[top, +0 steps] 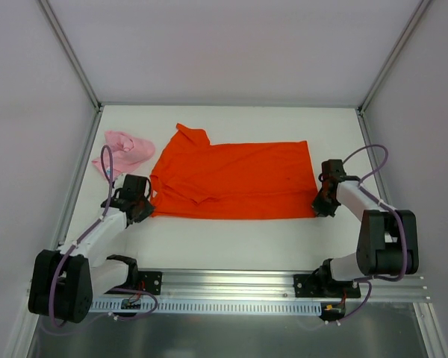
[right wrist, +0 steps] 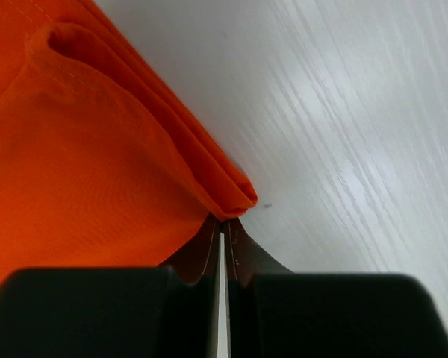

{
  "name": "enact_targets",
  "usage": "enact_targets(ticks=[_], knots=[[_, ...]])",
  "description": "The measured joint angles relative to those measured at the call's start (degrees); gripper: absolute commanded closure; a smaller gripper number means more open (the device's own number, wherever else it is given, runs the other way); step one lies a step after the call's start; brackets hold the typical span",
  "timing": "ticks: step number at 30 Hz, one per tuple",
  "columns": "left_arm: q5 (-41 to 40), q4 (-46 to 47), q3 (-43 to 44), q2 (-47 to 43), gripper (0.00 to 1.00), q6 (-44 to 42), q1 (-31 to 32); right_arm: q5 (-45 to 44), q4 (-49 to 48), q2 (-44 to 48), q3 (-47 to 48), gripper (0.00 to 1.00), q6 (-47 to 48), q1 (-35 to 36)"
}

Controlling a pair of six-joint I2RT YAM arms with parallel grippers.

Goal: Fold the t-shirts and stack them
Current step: Fold the flattened tshirt in 1/3 of the way

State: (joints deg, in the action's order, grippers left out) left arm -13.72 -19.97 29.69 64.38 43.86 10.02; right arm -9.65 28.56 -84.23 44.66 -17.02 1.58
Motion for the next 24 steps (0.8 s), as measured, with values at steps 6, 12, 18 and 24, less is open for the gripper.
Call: enact_targets(ticks=[6,12,18,24], knots=[[1.29,-3.21,-4.83,-7.39,1.0,1.01,0.0,-0.02,3.45,6.49,-5.31,0.99,-1.84,0.02],[2.43,-6.75,-8.37,-15.13,1.0,3.06,0.0,-0.09,4.57,10.93,-8.61,0.99,-3.19,0.11],[3.02,-9.42,-9.86,-18.69,1.0,5.05,0.0,-0.35,7.28,12.7,-9.62,0.98,-5.4,0.5],[3.26,-11.3,-10.58,-21.46,1.0,6.32,0.13,-1.14,10.71,13.2,-9.77,0.95,-7.78,1.16]])
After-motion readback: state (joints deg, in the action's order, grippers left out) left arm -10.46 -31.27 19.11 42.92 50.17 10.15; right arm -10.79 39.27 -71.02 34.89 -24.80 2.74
